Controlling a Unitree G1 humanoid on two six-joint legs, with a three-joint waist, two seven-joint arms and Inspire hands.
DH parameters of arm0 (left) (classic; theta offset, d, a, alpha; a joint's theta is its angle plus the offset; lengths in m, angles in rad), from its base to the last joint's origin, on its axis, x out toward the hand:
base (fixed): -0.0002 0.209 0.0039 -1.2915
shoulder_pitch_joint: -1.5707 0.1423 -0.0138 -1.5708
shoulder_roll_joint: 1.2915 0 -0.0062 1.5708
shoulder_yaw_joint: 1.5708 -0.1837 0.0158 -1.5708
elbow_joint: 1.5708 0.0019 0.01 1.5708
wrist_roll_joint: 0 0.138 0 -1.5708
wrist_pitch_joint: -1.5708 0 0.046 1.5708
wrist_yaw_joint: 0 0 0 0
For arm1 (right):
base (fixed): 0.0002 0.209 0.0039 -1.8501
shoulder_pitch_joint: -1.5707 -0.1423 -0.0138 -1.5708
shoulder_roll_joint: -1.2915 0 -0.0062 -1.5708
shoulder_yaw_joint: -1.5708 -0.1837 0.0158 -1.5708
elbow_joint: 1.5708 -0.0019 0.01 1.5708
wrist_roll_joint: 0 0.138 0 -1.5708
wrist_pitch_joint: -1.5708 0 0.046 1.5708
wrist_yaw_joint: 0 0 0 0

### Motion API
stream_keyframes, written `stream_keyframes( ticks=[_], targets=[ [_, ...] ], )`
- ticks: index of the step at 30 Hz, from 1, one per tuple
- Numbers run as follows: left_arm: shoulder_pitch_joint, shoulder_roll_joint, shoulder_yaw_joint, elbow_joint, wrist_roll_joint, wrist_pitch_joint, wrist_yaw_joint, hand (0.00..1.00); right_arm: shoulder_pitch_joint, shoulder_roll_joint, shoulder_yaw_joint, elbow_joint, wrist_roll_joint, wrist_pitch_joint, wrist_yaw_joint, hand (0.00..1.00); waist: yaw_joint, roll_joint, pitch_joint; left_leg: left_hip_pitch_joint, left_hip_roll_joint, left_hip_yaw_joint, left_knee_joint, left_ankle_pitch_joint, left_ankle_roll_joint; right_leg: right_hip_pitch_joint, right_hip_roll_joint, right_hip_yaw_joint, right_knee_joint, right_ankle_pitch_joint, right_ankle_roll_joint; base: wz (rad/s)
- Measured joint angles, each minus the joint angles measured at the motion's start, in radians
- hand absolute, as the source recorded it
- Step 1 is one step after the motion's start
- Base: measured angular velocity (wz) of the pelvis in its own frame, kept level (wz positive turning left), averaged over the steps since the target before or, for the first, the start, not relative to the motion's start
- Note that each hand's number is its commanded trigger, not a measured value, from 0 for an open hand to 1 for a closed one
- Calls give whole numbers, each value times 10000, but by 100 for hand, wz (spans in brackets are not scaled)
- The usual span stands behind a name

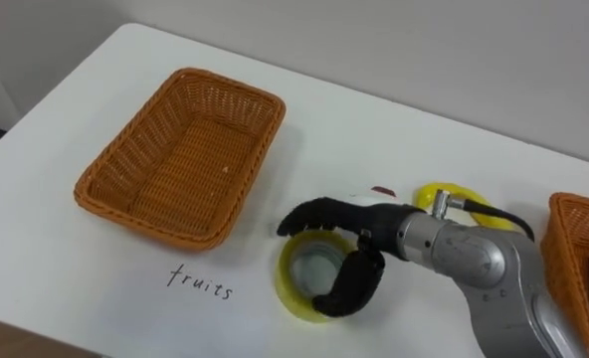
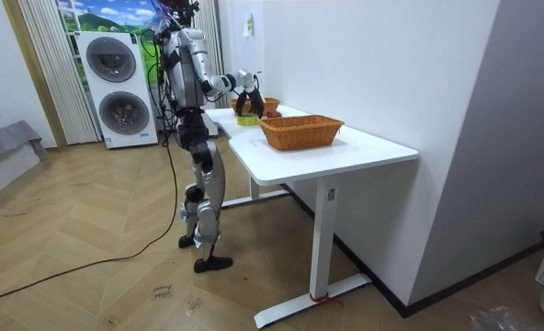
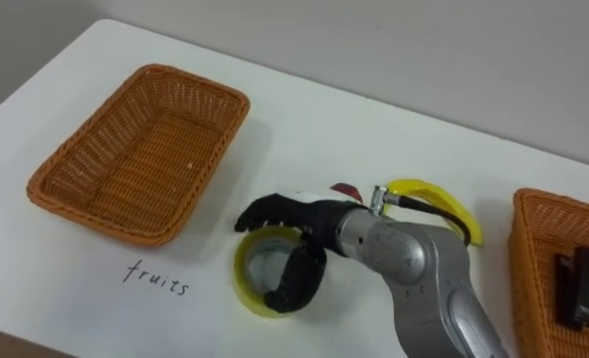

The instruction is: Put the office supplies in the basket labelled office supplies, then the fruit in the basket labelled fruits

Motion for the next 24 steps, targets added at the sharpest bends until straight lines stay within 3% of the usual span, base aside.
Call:
stream_keyframes(
  ticks=[24],
  targets=[
    [13, 131, -127, 116, -20, -58, -103, 0, 115, -81, 204, 117, 101, -125, 167, 100, 4, -24, 72, 17, 0, 35, -14, 4, 5, -2, 7, 72, -10, 0, 0, 0]
  ],
)
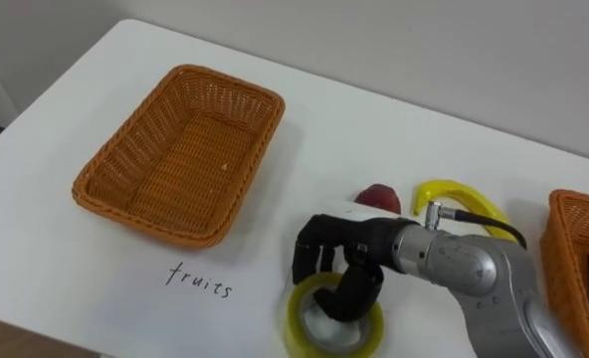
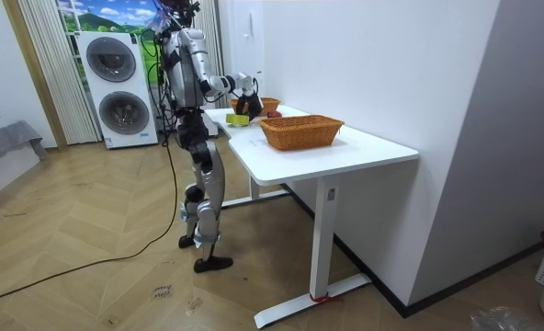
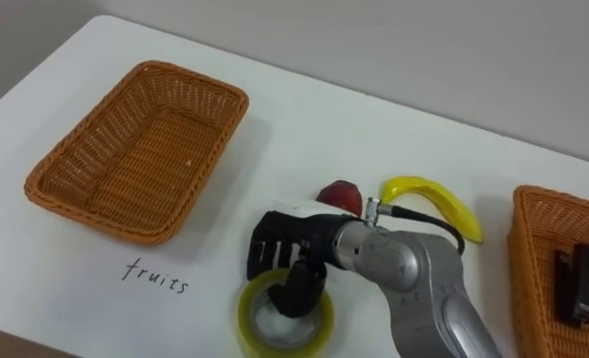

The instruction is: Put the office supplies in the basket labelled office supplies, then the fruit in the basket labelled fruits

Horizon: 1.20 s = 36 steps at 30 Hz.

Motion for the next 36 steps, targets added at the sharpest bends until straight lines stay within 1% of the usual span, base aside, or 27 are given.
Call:
stream_keyframes(
  ticks=[5, 6, 8, 9, 10, 11, 12, 13, 16, 17, 18, 19, 20, 21, 23, 26, 27, 29, 31, 32, 33, 35, 36],
  targets=[
    [-2, 0, -1, -1, -4, -39, -15, 0, 0, -27, -12, -8, 148, -71, 9, 100, -2, 7, 4, 22, 0, 2, 24, 2, 2, 7, 2, 1, 4, 0, 0, 0],
    [0, -1, 3, -2, -12, -70, -26, 0, 1, -55, -12, -9, 195, -146, 8, 100, -2, 10, 6, 27, 0, 11, 25, 2, 3, 9, 0, 4, 1, 0, 0, 0],
    [8, -1, 12, -14, -11, -156, -20, 0, 2, -67, -13, -10, 297, -152, 5, 100, -9, 9, 6, 20, 1, 17, 25, 2, 3, 0, -1, -1, -1, 0, 0, 0],
    [3, -6, 21, -22, -12, -181, 3, 0, 2, -110, -22, -11, 489, -155, -2, 100, -26, 9, 6, 20, 0, 21, 25, 2, 3, -4, -2, -27, -2, 0, 0, 0],
    [-5, -28, 47, -10, -18, -227, 48, 0, 5, -177, -124, -23, 817, -214, 2, 100, -115, 10, 7, 14, 0, 17, 27, 2, 3, 0, -8, -37, -1, 0, 0, 3],
    [12, -41, 90, -5, -40, -245, 64, 0, 39, -186, -396, -80, 1249, -324, -10, 100, -225, 16, 12, 11, -1, 15, 28, 2, 4, 1, -12, -23, 0, 0, 0, 0],
    [33, -49, 148, -5, -50, -246, 64, 0, 52, -189, -529, -145, 1471, -348, -44, 100, -255, 28, 20, 14, -1, 17, 29, 2, 4, 4, -11, -13, -1, 0, 0, 0],
    [70, -46, 234, -10, -78, -250, 87, 0, 101, -209, -810, -369, 1839, -392, -168, 100, -356, 39, 28, 15, -1, 19, 33, 2, 4, 5, -9, 0, 0, 0, 0, -4],
    [182, -41, 264, -48, -81, -335, 107, 0, 146, -291, -1559, -699, 2590, -713, -676, 100, -676, 67, 42, 33, -1, 55, 62, 2, 3, 21, -8, 46, 1, 0, 0, 0],
    [213, -52, 283, -90, -84, -354, 96, 0, 200, -295, -1758, -704, 2767, -784, -810, 100, -703, 67, 42, 52, -1, 89, 61, 2, 4, 25, -2, 87, -1, 0, 0, -10],
    [251, -131, 435, -107, -76, -417, 73, 0, 342, -304, -2175, -705, 3080, -889, -1033, 100, -735, 73, 46, 127, -1, 156, 48, 2, 3, 69, 5, 151, 1, 0, 1, -15],
    [306, -214, 588, -106, -63, -505, 72, 0, 496, -311, -2626, -711, 3260, -1003, -1193, 100, -830, 84, 41, 184, -1, 231, 44, 2, 4, 119, 8, 209, 3, 0, 1, -13],
    [362, -243, 648, -104, -31, -572, 70, 0, 561, -311, -2828, -738, 3270, -1067, -1273, 100, -876, 92, 38, 192, -1, 240, 43, 2, 4, 123, 9, 225, 3, 1, 2, -7],
    [402, -261, 722, -102, 8, -678, 74, 0, 768, -308, -3251, -869, 3261, -1145, -1501, 100, -951, 90, 35, 194, -1, 263, 40, 1, 4, 117, 11, 232, 3, 1, 2, -5],
    [507, -279, 955, 29, 8, -752, 112, 0, 1076, -305, -3914, -1130, 3243, -1290, -1943, 100, -1123, 131, 32, 206, 7, 320, 40, 1, 3, 108, 29, 284, 6, 1, 1, -7],
    [544, -295, 1024, 68, -8, -776, 296, 0, 1211, -283, -4443, -1265, 3377, -1365, -2476, 100, -1289, 233, 14, 225, 11, 380, 7, -1, 1, 79, 42, 340, 13, 6, -3, -6],
    [641, -296, 1028, 80, -43, -831, 330, 0, 1273, -275, -4700, -1341, 3643, -1428, -2828, 100, -1360, 267, 4, 218, 8, 380, -9, -2, 1, 58, 39, 346, 10, 7, -2, 0],
    [745, -297, 1047, 83, -91, -917, 335, 0, 1316, -268, -4986, -1414, 3953, -1545, -3361, 100, -1469, 330, -36, 224, 6, 382, -3, -2, 2, 63, 38, 342, 2, 7, -2, 0],
    [848, -339, 1068, 106, -97, -976, 340, 0, 1315, -260, -5239, -1414, 4116, -1693, -4107, 100, -1545, 415, -94, 280, 6, 439, 2, -1, 2, 81, 38, 350, 3, 7, -1, -6],
    [921, -378, 1111, 114, -96, -995, 340, 0, 1315, -252, -5287, -1414, 4127, -1734, -4260, 100, -1611, 429, -103, 289, 4, 445, 3, -1, 2, 90, 35, 369, 2, 7, -1, -4],
    [1006, -497, 1258, 116, -93, -1053, 343, 0, 1314, -214, -5408, -1414, 4126, -1802, -4480, 100, -1671, 465, -114, 304, -4, 447, 5, 0, 3, 114, 25, 388, -5, 4, 4, 0],
    [1082, -657, 1489, 133, -90, -1115, 334, 0, 1320, -132, -5671, -1410, 4126, -1843, -4955, 100, -1715, 467, -112, 352, -5, 501, 18, 0, 2, 144, 26, 430, -12, -4, 15, -4],
    [1085, -687, 1528, 180, -92, -1124, 333, 0, 1338, -127, -5749, -1410, 4130, -1869, -5071, 100, -1723, 461, -114, 366, -5, 514, 28, 0, 2, 160, 25, 438, -16, -5, 16, -4]
  ],
)
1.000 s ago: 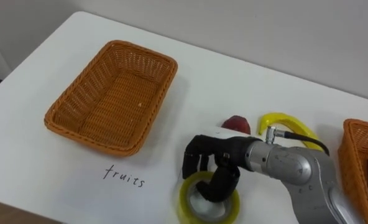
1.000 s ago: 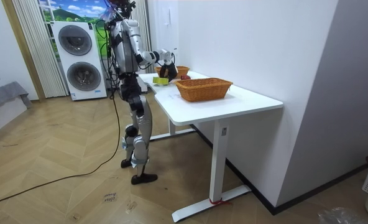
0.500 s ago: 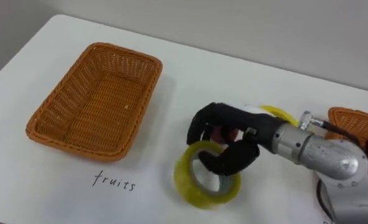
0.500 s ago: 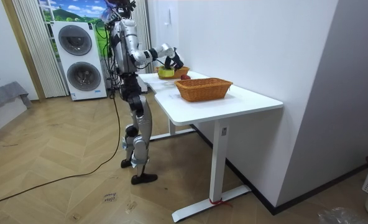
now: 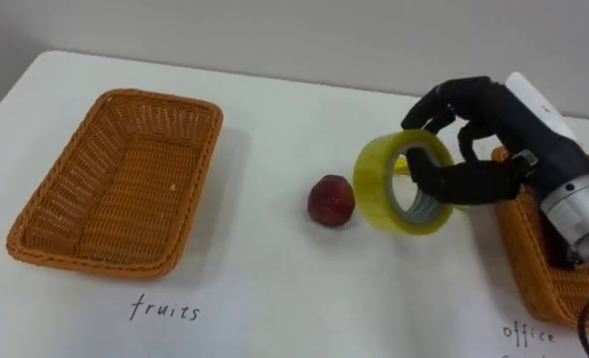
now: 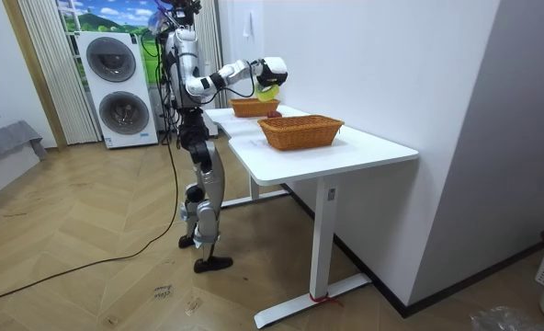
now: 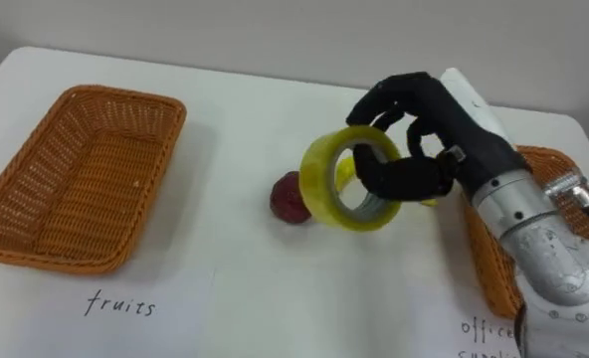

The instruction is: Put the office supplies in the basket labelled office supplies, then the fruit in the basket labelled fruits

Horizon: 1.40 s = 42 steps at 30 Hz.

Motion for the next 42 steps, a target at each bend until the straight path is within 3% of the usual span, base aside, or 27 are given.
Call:
stream_keyframes(
  ticks=[10, 22, 35, 42],
  targets=[
    [288, -136, 398, 100, 10, 44, -8, 0, 149, 59, -861, 1267, 610, -86, -2454, 100, -305, -155, -9, 112, -11, 22, 11, -1, 0, 91, -7, 38, 14, -10, 16, 0],
    [299, -121, 651, 70, 20, 309, -88, 0, 109, -19, -1242, 3293, 867, 11, -4407, 100, -565, -182, 48, 100, 5, 128, -48, -25, 28, 50, 27, 63, 16, -25, 37, -1],
    [427, -90, 657, -346, 18, 390, -464, 0, 105, -216, -1284, 4483, 903, 9, -5393, 100, -621, -309, 86, 150, -10, 431, -21, -28, 33, 14, 26, 311, 25, -44, 64, -4],
    [509, -75, 644, -507, 3, 410, -497, 0, 105, -239, -1285, 4731, 728, 10, -5550, 100, -749, -349, 46, 177, -26, 442, -8, -28, 33, 31, 16, 280, 42, -44, 67, 0]
  ],
)
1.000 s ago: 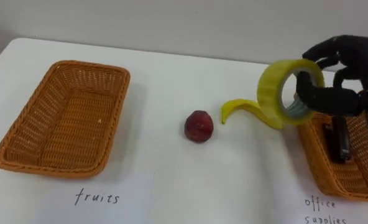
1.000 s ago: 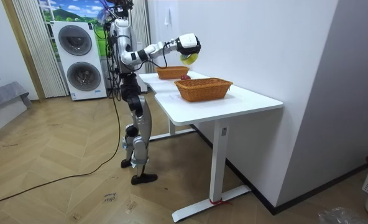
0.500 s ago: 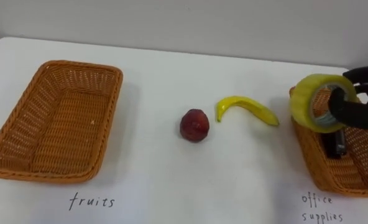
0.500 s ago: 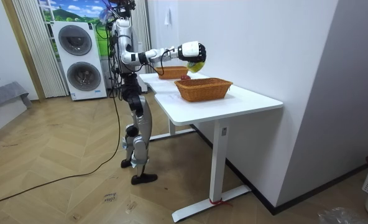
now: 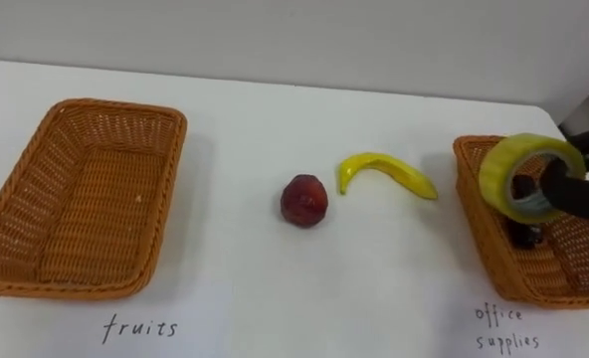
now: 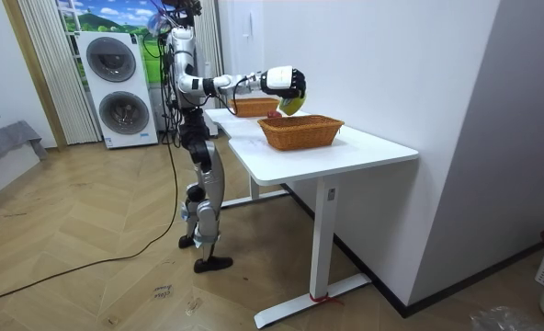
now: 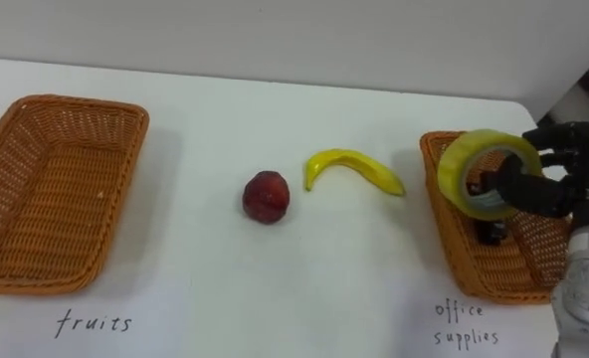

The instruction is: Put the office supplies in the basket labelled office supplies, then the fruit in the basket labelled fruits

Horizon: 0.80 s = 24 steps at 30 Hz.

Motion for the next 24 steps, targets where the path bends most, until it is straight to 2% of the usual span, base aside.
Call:
stream_keyframes(
  ticks=[4, 5, 6, 7, 17, 24],
  targets=[
    [74, -39, 1, -158, 0, 67, 3, 0, 0, 0, -29, 10, -182, 0, -89, 100, -12, 71, -15, 31, 2, 55, 2, 0, 0, -3, 3, 27, 15, 0, 0, -2],
    [101, -57, 1, -183, 0, 67, 3, 0, 0, 0, -31, 12, -182, 0, -94, 73, -12, 96, -26, 75, 2, 95, 2, 0, 0, -2, 3, 45, 23, 0, 0, -5],
    [110, -62, 0, -183, 0, 67, 3, 0, 0, 0, -31, 12, -183, 0, -94, 15, -25, 108, -25, 92, 2, 120, 0, 0, 0, 5, 2, 51, 26, 0, 0, -4],
    [125, -67, 0, -180, -15, 67, 3, 0, 1, 0, -33, 11, -198, 0, -100, 0, -59, 124, -32, 88, 1, 129, -5, 0, 0, 5, 0, 49, 28, -1, 2, 0],
    [146, -93, 10, -170, -18, 69, -24, 0, 0, -38, -63, -10, -910, 0, -450, 0, -224, 111, -42, 40, -9, 152, -20, 1, 1, -123, -3, 104, 175, -13, 11, 0],
    [170, -89, 12, -164, -25, 96, -28, 0, 0, -206, -130, -75, -1003, 0, -557, 0, -254, 32, -96, 80, -8, 200, -16, 1, 2, -102, 7, 166, 198, -12, 11, 0]
  ],
)
